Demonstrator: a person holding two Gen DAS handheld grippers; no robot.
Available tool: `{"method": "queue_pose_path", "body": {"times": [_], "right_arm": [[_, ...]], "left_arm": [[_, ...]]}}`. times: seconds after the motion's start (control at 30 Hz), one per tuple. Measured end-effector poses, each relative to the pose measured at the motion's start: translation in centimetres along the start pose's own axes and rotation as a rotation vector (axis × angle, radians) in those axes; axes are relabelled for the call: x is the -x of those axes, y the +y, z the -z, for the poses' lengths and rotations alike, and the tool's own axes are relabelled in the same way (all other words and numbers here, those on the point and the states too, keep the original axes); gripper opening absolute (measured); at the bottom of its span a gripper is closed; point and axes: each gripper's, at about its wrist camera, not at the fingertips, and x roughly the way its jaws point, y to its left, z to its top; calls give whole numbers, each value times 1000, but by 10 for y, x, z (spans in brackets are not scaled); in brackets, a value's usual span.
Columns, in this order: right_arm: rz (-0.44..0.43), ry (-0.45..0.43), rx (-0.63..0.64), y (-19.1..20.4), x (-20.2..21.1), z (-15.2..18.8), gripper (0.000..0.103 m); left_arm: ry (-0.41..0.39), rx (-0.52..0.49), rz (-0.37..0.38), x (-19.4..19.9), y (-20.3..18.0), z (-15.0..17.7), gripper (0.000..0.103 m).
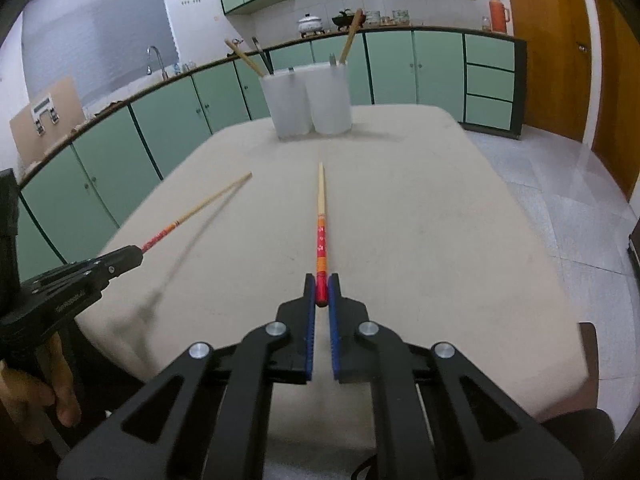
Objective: Organize utensils
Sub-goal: 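Grasp a red-orange chopstick with the right tool while the left tool grasps the other, then lift both chopsticks upright and lower them into the white holder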
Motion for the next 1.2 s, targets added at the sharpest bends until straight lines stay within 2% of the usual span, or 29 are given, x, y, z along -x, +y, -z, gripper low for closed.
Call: {"method": "queue_pose_path", "body": {"times": [0.13, 0.33, 0.53, 0.7, 0.9, 1.2], "right_arm": [[-3, -19, 13, 2, 29, -7, 5], [-5, -62, 56, 9, 63, -31, 5], [-15, -114, 101, 18, 79, -58, 5], [-23, -133, 146, 22, 78, -85, 5], [-37, -104, 182, 26, 64, -113, 5], [-56, -58, 252, 37, 43, -151, 5]], "left_arm": [[10, 7, 15, 19, 1, -9, 6], [-27, -3, 36, 50, -1, -25, 6], [-86, -36, 53, 72, -5, -47, 6], [-125, -65, 69, 83, -8, -70, 6], [-135, -106, 80, 84, -14, -96, 6], [-107, -131, 110, 71, -22, -121, 6]]}}
